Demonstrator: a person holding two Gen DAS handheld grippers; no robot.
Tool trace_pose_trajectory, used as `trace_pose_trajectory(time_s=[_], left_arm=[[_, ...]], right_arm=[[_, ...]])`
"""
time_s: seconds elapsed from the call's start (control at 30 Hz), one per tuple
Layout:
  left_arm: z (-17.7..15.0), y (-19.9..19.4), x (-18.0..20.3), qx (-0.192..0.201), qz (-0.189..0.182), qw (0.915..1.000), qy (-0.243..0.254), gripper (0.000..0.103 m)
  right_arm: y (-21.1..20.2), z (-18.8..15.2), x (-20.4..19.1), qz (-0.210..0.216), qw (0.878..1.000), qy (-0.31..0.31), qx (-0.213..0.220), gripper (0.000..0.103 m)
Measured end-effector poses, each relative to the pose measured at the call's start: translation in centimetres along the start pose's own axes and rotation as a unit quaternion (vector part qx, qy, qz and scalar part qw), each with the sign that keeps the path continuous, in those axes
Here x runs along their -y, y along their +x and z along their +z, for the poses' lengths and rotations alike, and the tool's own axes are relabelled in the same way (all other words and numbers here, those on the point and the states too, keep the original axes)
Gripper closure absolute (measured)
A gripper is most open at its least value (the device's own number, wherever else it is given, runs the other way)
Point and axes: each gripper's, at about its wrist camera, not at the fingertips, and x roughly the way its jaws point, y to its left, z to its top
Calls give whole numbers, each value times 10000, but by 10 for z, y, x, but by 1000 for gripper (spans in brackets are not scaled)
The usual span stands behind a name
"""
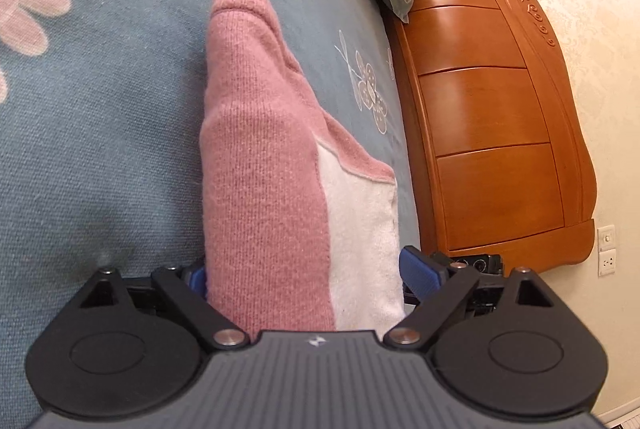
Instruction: Fold clothes
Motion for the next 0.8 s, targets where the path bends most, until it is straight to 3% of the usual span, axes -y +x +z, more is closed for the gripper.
trace_pose_trajectory(time_s=[0.17,0.33,0.5,0.67,0.8], left_arm=[[-1,-4,2,-10,-145,9999,-79,10],[-3,-15,8,61,-445,9987,-224,10],[-4,-12,18,-42,-245,9997,22,10],[-11,0,-4,-253,-17,9995,-184,10],[-7,5,4,-178,-145,9994,-252,9]], right_arm=[[5,0,-8,-65,10000,-11,-63,0],[-12,2,-12,321,9993,175,35,0],[-11,2,-22,56,9999,-78,-111,0],[-11,-10,-2,-24,9998,42,-211,0],[-5,-11,-8,93,9998,28,-161,0]])
